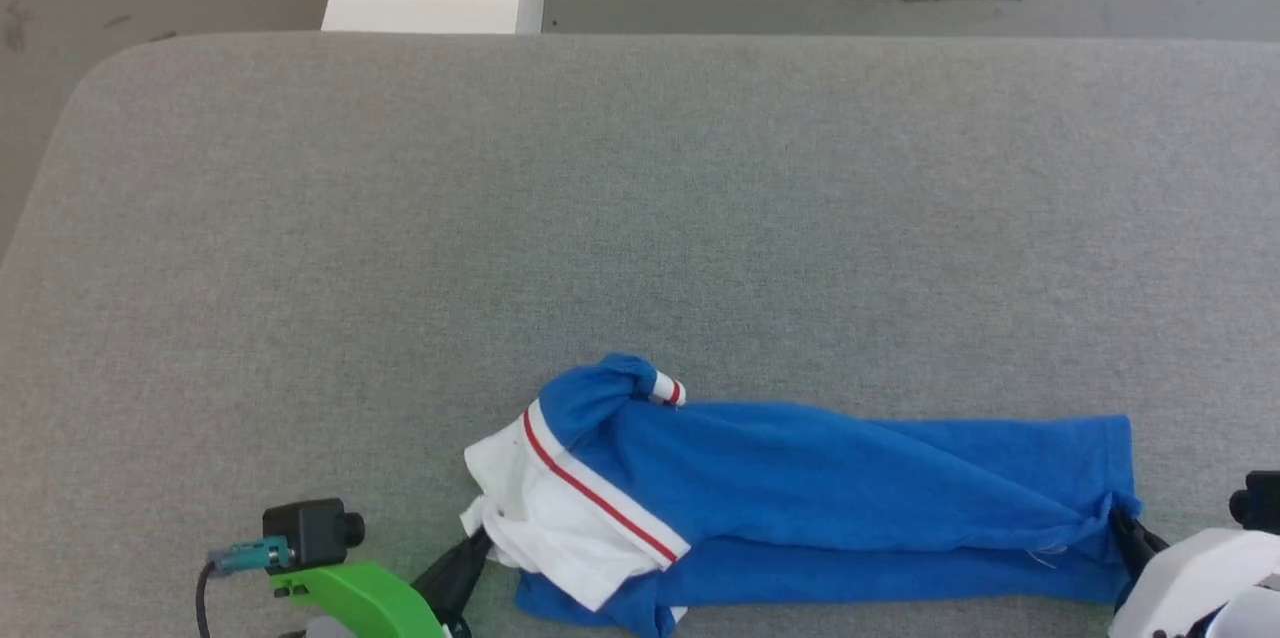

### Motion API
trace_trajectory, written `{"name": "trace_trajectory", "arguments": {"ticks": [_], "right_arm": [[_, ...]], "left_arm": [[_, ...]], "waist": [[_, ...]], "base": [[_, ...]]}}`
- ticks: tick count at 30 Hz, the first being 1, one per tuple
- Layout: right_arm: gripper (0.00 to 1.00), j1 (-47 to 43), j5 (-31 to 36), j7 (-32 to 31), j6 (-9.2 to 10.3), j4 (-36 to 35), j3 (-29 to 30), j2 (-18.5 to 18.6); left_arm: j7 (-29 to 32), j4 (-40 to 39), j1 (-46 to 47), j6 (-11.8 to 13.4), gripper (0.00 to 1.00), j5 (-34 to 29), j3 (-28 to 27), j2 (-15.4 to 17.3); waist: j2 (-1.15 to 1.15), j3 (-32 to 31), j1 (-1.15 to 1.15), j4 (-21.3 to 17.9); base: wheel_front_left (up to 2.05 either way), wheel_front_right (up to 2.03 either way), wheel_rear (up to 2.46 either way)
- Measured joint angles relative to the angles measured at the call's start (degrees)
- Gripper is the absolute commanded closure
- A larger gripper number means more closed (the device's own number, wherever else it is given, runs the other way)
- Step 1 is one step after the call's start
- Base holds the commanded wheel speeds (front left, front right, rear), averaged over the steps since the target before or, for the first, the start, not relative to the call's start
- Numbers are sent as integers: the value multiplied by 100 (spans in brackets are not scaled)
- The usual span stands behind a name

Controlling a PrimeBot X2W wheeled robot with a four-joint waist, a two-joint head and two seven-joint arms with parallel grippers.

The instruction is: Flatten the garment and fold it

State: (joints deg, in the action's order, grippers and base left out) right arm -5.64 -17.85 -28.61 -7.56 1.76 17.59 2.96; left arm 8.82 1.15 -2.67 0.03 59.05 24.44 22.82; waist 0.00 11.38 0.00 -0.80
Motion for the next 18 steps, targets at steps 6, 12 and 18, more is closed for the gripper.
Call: {"name": "trace_trajectory", "arguments": {"ticks": [6,12,18], "right_arm": [[0,131,-46,118,0,30,8,0],[0,63,-301,-8,0,-538,91,-3],[0,-200,-498,-171,0,-1246,312,-3]], "left_arm": [[-335,115,109,-25,0,-3,-144,-147],[-834,-523,-36,18,0,-26,-470,-122],[-1953,-1237,-296,528,0,-825,-990,-91]], "waist": [[0,81,0,-3],[0,60,0,25],[0,2,0,66]], "base": [[0,0,0],[0,0,0],[0,0,0]]}}
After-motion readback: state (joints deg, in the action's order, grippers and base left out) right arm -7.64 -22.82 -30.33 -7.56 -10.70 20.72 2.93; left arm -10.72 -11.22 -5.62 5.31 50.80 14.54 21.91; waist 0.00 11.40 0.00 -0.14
